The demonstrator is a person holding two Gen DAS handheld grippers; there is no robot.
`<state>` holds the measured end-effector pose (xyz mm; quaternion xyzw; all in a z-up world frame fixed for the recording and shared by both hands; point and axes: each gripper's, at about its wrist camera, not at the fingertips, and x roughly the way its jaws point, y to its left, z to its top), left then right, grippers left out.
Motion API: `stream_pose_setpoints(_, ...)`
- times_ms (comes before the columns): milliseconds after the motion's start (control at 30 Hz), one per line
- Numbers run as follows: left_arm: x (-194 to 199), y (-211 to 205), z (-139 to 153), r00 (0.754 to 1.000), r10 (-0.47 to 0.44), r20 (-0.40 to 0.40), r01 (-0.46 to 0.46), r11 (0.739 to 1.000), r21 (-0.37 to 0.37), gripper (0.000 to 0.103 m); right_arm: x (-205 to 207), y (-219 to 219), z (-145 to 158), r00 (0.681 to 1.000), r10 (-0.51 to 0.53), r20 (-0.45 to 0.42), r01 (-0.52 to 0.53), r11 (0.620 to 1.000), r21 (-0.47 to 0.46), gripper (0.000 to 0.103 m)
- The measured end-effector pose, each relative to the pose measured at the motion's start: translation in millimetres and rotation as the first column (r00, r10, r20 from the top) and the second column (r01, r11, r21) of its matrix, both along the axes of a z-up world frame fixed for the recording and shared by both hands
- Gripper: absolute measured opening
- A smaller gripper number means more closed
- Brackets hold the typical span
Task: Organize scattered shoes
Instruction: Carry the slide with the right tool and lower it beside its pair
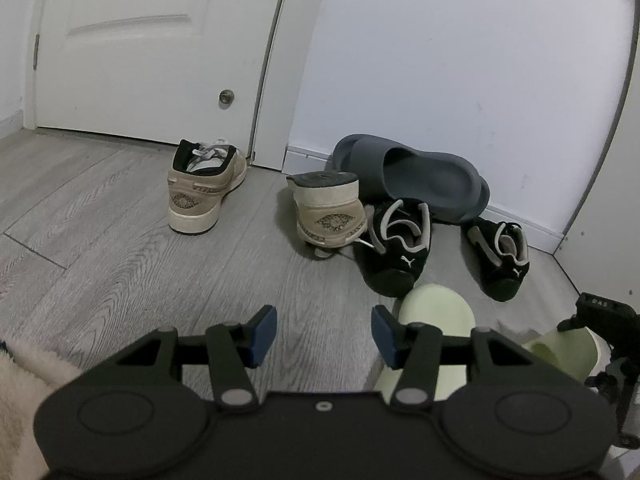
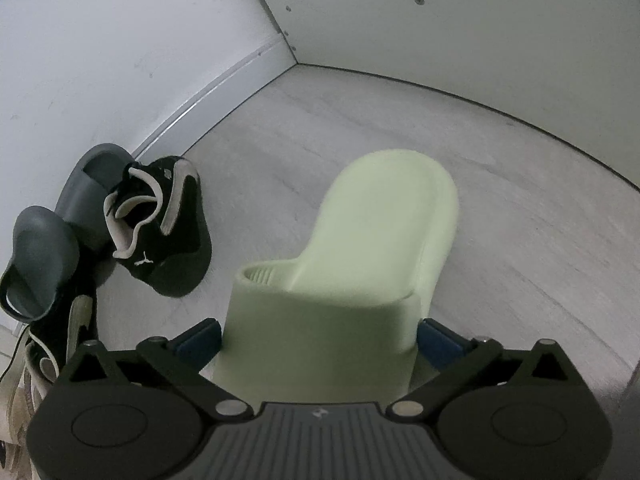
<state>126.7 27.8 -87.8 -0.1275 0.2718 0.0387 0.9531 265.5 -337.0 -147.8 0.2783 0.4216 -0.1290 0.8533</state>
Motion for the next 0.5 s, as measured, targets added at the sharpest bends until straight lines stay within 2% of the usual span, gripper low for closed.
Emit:
stream_pose_setpoints(167,-0.4,0.4,0.1,1.0,0.0,0.002,0.0,1.0,-0.003,0.054,-0.5,11.6,1.7,0.983,0.183,-0.012,-0.183,0.983,-0.012,0.103)
stream_pose_setpoints(333,-1.1,0.8,0.4,1.0,-0.002,0.006,0.002,1.0,-0.007,0.054,-1.0,23.1,3.5,0.933,0.36,-0.027,-0.361,0.932,-0.021,0.103)
stream_pose_setpoints(400,-1.3,1.0,0.5,1.0,-0.002,0.007,0.002,1.0,-0.009,0.054,-2.8,34.2,4.2,0.892,0.452,-0.03,-0.453,0.891,-0.026,0.103)
stream_pose_setpoints(500,-1.8,1.2,0.7,1.0,-0.003,0.01,0.003,1.0,-0.011,0.054,-6.7,55.3,5.5,0.805,0.593,-0.034,-0.594,0.804,-0.033,0.103)
